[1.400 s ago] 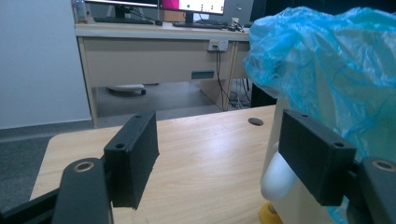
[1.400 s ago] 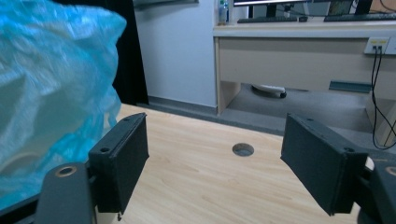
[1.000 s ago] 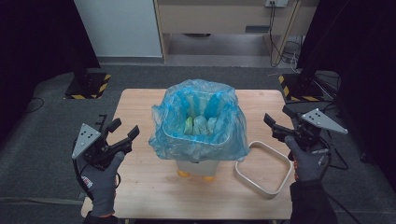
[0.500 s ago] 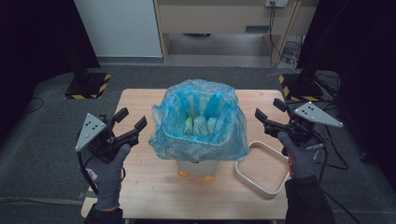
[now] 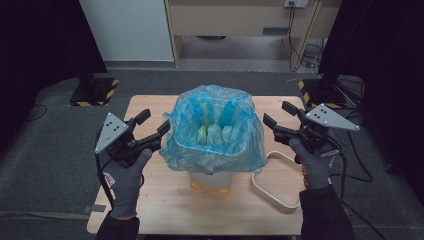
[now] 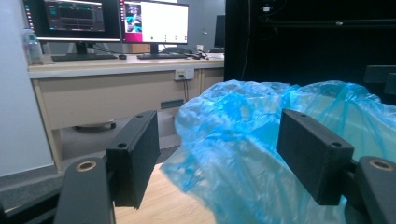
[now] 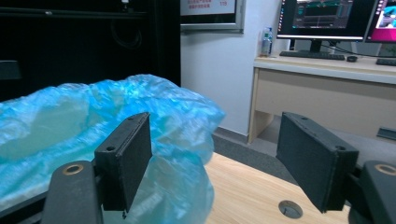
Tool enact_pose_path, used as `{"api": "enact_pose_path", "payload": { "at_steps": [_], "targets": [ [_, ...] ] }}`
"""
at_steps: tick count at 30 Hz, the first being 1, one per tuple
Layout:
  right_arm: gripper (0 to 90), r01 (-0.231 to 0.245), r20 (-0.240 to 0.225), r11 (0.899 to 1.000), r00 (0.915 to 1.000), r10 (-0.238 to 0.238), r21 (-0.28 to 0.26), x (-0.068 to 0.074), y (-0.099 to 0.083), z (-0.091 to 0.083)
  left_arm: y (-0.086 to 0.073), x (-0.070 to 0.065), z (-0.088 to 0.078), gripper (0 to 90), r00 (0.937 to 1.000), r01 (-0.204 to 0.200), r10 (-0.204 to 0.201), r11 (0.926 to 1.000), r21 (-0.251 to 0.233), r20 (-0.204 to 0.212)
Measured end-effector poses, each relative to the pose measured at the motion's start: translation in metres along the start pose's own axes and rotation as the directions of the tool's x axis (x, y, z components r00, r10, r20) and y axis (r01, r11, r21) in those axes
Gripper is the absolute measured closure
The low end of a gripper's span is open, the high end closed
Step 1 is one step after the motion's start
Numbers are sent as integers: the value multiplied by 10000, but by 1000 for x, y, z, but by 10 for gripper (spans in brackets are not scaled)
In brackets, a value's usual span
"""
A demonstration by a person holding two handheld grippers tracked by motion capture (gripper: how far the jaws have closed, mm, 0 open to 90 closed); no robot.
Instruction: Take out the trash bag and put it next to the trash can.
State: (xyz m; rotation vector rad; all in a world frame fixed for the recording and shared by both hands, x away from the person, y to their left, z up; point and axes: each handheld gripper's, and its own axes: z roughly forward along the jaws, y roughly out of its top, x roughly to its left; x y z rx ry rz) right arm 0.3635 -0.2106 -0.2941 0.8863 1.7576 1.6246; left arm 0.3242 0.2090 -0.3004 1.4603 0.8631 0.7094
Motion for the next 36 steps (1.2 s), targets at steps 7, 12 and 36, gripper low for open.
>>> {"api": "enact_pose_path", "payload": {
  "at_steps": [7, 12, 36],
  "targets": [
    [276, 116, -315, 9999, 9994, -113, 90, 9, 6, 5, 5, -7, 10, 292, 9999, -48, 47, 9999, 118, 158],
    [285, 109, -560, 9998, 9984, -99, 168, 15, 7, 11, 8, -9, 21, 292, 9983, -400, 397, 9992, 59, 428],
    [399, 228, -1327, 9971, 9911, -129, 727, 33, 1, 30, -1, -11, 52, 354, 9967, -356, 288, 9952, 907, 762]
  ]
}}
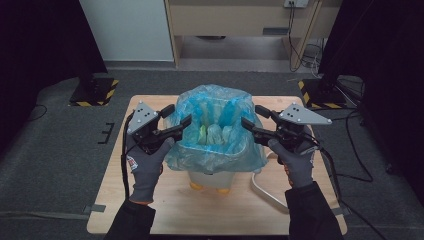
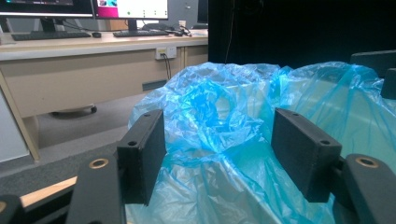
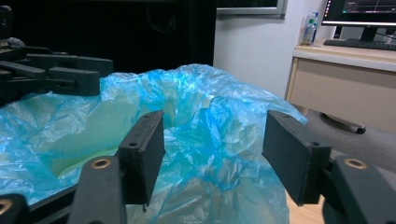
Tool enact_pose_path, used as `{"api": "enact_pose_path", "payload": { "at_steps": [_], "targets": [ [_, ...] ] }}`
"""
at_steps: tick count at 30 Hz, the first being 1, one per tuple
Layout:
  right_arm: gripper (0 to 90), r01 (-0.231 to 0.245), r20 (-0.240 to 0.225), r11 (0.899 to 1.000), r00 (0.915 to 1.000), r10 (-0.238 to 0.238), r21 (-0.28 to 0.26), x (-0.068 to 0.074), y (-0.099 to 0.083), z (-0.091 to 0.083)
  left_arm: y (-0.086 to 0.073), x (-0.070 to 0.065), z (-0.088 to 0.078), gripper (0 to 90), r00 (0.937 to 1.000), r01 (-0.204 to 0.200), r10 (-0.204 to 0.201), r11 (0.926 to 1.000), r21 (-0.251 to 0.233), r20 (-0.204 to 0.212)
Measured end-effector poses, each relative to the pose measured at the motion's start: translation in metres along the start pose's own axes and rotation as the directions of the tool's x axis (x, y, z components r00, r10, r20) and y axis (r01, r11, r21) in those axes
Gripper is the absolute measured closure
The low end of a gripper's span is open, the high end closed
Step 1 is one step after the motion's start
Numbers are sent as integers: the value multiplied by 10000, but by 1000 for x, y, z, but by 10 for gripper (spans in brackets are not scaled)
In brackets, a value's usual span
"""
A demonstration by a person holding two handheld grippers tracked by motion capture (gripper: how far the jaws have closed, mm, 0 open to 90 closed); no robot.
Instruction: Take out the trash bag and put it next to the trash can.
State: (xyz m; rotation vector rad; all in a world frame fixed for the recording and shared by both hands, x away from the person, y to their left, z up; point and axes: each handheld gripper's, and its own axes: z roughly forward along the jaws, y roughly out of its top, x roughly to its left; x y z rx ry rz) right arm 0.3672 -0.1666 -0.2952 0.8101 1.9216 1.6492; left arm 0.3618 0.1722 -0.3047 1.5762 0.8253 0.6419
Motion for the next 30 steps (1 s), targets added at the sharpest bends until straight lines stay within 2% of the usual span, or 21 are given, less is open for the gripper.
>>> {"api": "enact_pose_path", "payload": {
  "at_steps": [5, 8, 11, 19, 22, 23, 25, 30],
  "targets": [
    [428, 95, -83, 9998, 9999, -93, 150, 1, -2, 4, -2, 1, 2, 392, 9999, -145, 145, 9998, 158, -25],
    [448, 292, -41, 9992, 9996, -291, 271, 2, -4, 6, -4, 2, 2, 415, 10000, -73, 73, 9998, 173, -19],
    [468, 287, -27, 9992, 9996, -287, 278, 3, -4, 7, -5, 4, 2, 432, 10000, -15, 13, 9999, 157, 66],
    [467, 516, 151, 9985, 9985, -519, 192, 2, -5, 7, -4, 3, 2, 513, 9999, 132, -134, 9996, 231, 79],
    [506, 432, 94, 9989, 9990, -434, 171, 3, -5, 7, -4, 2, 2, 539, 9998, 191, -194, 9996, 208, 103],
    [508, 210, 57, 9995, 9998, -211, 214, 3, -5, 6, -4, 2, 2, 548, 9997, 214, -216, 9996, 205, 122],
    [506, 64, 23, 9996, 10000, -65, 282, 3, -5, 6, -4, 3, 2, 560, 9995, 263, -266, 9994, 203, 145],
    [544, 136, 62, 9997, 9999, -138, 211, 4, -5, 5, -4, 3, 1, 615, 9992, 318, -324, 9991, 269, 244]
  ]
}}
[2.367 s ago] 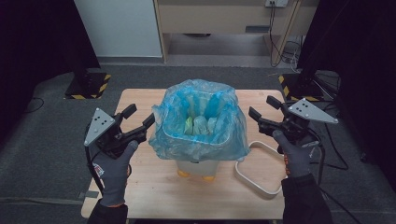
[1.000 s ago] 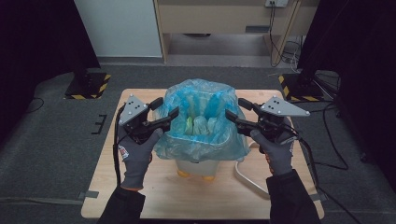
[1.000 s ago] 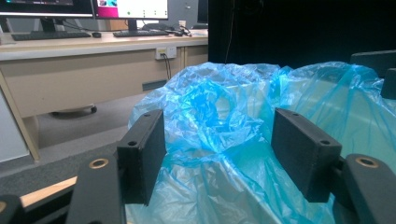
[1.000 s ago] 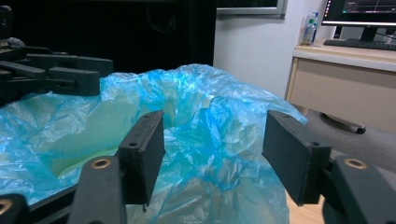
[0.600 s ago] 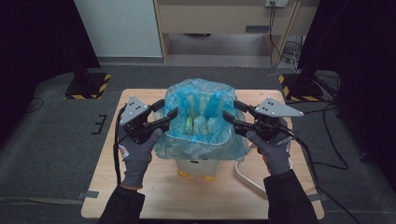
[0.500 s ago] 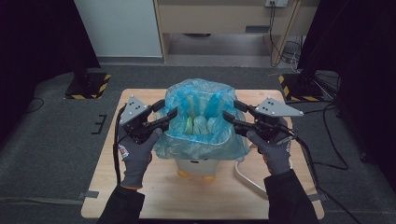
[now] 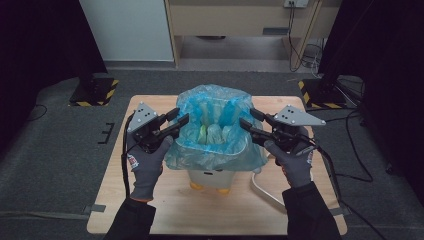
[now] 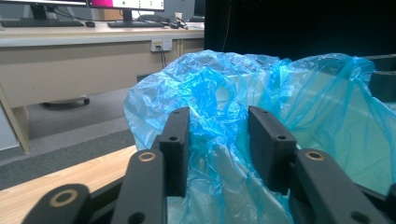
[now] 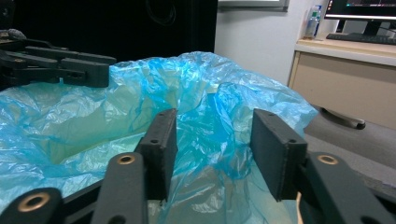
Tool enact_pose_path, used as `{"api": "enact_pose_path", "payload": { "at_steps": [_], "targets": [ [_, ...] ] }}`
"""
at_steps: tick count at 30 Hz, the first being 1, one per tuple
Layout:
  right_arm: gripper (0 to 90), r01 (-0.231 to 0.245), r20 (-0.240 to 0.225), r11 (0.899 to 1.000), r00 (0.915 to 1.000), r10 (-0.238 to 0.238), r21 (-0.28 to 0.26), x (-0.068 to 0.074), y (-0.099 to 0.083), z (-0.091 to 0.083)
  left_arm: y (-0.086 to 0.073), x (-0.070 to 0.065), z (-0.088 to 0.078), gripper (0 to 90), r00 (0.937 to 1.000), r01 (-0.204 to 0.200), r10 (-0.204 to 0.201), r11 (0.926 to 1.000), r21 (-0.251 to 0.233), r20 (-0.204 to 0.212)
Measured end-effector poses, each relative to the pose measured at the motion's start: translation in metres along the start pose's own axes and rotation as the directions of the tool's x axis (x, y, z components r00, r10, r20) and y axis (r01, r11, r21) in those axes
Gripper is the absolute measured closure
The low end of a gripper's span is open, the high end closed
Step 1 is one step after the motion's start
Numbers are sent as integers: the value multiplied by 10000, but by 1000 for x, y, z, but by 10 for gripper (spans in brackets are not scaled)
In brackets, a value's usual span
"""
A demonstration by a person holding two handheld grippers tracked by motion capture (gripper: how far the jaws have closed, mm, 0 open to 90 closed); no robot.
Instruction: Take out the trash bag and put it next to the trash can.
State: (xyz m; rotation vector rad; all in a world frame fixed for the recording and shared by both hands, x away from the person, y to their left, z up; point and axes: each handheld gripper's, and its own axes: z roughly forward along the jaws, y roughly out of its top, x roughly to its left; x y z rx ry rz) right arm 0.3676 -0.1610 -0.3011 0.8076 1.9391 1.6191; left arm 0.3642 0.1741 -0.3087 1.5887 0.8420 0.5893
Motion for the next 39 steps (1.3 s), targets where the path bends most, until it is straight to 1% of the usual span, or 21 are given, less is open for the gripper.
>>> {"api": "enact_pose_path", "payload": {
  "at_steps": [6, 9, 12, 14, 17, 24, 27, 30, 33, 34, 35, 39],
  "targets": [
    [626, 51, 115, 10000, 9999, -51, -34, 0, 0, -3, 0, -1, 0, 660, 9999, 85, -85, 10000, 25, 68],
    [670, -7, 199, 10000, 9998, 8, -54, 1, 1, -4, 0, -2, -1, 675, 9999, 106, -107, 9999, 16, 73],
    [708, 75, 294, 10000, 9995, -74, -58, 2, 1, -5, 0, -2, -1, 682, 9999, 103, -103, 9999, 0, 47],
    [735, 111, 340, 9999, 9994, -107, -103, 3, 1, -6, 1, -2, -2, 685, 9997, 214, -213, 9998, -60, 114],
    [772, 71, 273, 9998, 9996, -66, -183, 3, 1, -7, 2, -1, -3, 710, 9993, 364, -361, 9991, -219, 137],
    [836, 208, 212, 9998, 9996, -208, -19, 8, 6, -4, 3, 0, -7, 767, 9993, 351, -349, 9992, -211, 110],
    [847, 222, 180, 9997, 9996, -220, -97, 9, 8, -3, 4, 1, -9, 795, 9992, 374, -370, 9990, -264, 148],
    [853, 140, 143, 9996, 9998, -137, -230, 9, 10, -4, 5, 0, -12, 822, 9991, 390, -381, 9981, -479, 186],
    [860, -39, -35, 9988, 10000, 37, -498, 9, 13, -6, 6, -1, -14, 843, 9992, 353, -341, 9975, -620, 200],
    [860, -39, -35, 9988, 10000, 37, -498, 9, 13, -6, 7, -3, -14, 843, 9992, 344, -329, 9970, -699, 237],
    [874, -93, -48, 9980, 9999, 90, -629, 7, 14, -7, 8, -4, -14, 854, 9991, 339, -318, 9965, -770, 292],
    [883, -190, -153, 9972, 9997, 179, -723, 6, 15, -8, 11, -12, -15, 860, 9976, 308, -234, 9927, -1164, 645]
  ]
}}
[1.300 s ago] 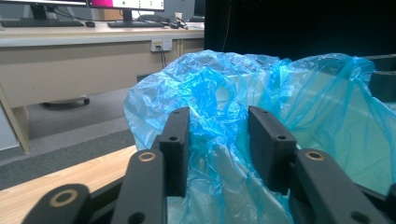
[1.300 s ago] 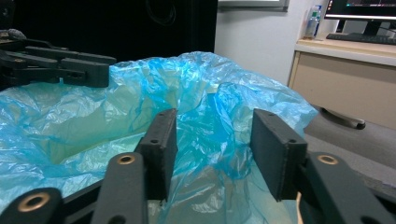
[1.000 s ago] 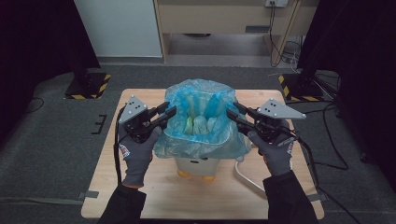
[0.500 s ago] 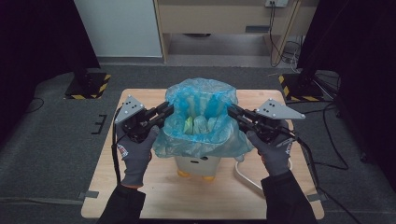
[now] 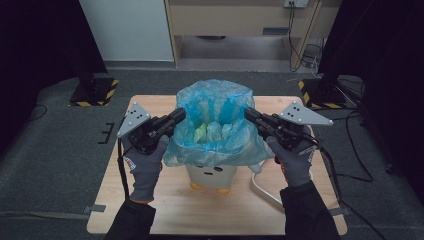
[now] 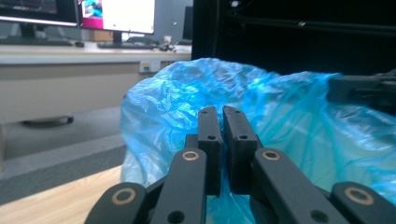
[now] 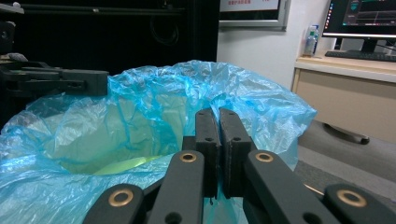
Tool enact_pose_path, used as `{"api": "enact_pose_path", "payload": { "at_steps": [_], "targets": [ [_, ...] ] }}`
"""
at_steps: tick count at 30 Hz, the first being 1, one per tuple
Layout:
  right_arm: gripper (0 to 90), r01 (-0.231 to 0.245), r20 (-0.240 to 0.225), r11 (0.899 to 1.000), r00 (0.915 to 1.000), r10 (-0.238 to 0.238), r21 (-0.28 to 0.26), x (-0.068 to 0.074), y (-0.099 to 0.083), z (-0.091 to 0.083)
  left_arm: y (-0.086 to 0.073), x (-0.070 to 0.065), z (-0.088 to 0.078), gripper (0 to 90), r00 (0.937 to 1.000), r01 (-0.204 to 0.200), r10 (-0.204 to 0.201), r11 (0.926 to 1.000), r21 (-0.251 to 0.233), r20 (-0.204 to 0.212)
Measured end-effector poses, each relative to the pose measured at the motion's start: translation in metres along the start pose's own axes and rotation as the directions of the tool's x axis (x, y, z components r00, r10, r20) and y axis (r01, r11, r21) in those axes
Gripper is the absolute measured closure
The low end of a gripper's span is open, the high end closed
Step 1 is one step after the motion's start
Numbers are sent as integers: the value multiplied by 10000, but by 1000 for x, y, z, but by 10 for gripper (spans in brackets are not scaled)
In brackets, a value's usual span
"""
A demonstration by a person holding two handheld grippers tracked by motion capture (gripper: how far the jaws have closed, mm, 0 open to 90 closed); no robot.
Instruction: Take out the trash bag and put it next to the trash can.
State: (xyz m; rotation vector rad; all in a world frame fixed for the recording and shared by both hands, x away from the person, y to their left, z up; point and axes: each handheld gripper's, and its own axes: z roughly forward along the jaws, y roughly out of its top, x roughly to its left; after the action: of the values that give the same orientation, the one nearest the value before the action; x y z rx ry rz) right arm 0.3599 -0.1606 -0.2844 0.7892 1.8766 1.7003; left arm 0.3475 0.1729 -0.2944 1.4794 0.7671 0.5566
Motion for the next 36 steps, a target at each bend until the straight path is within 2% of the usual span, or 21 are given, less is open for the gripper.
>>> {"api": "enact_pose_path", "payload": {
  "at_steps": [4, 7, 14, 16, 18, 24, 31, 36],
  "targets": [
    [885, -147, -208, 9996, 9997, 142, -223, -1, 2, 0, 1, -9, 3, 862, 9995, -69, 78, 9995, -292, 313],
    [886, -36, -292, 9995, 9996, 27, -302, 0, 4, 0, 1, -17, 6, 863, 9984, -123, 148, 9989, -463, 540],
    [886, 146, -575, 9981, 9982, -180, -590, 6, 12, 1, 1, -28, 10, 863, 9966, -209, 268, 9969, -762, 774],
    [886, 7, -670, 9979, 9977, -51, -654, 7, 13, 2, 1, -31, 11, 863, 9963, -252, 321, 9959, -873, 794],
    [887, 93, -728, 9973, 9972, -145, -723, 8, 14, 3, 1, -34, 12, 863, 9961, -292, 371, 9948, -974, 805],
    [888, 199, -987, 9959, 9947, -286, -881, 11, 18, 5, 3, -46, 18, 863, 9929, -387, 505, 9933, -1092, 1075],
    [888, 150, -1335, 9937, 9906, -298, -1106, 15, 22, 5, 5, -55, 21, 863, 9902, -569, 707, 9917, -1152, 1202],
    [888, 248, -1564, 9930, 9868, -428, -1151, 20, 22, 8, 4, -61, 23, 862, 9843, -871, 1022, 9904, -1077, 1437]
  ]
}}
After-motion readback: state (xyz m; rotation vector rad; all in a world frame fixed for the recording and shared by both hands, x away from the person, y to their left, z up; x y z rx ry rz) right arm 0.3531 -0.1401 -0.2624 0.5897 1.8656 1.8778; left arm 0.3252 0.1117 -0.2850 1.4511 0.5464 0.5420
